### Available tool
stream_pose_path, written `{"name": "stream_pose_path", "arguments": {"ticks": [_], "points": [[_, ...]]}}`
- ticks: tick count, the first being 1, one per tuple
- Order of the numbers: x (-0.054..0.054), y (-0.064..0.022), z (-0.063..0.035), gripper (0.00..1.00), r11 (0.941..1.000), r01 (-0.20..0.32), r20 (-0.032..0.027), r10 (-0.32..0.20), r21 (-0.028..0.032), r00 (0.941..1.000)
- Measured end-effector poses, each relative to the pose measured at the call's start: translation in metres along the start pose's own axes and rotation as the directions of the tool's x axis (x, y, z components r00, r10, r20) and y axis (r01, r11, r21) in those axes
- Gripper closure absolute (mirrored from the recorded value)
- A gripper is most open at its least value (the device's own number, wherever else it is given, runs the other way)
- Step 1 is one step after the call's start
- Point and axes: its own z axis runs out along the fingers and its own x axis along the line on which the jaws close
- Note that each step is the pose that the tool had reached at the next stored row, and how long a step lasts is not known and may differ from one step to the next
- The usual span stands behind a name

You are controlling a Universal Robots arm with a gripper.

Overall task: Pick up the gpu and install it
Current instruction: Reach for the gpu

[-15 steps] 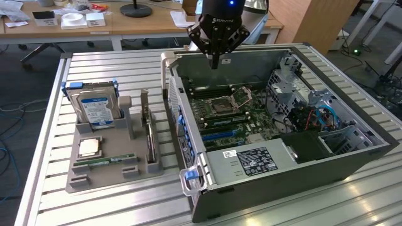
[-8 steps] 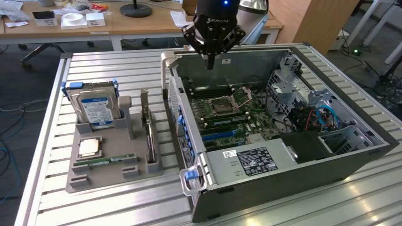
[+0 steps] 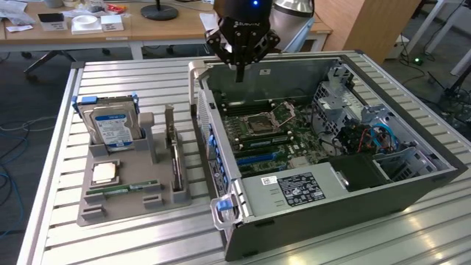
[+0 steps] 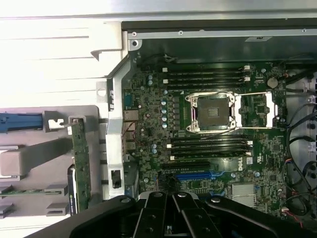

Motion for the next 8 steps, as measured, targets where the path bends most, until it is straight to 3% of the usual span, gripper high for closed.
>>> {"name": "stream_pose_path", "arguments": {"ticks": [8], "points": [[0.013, -0.001, -0.0004, 0.89, 1.0, 0.0, 0.0, 0.0, 0.0, 1.0]]}}
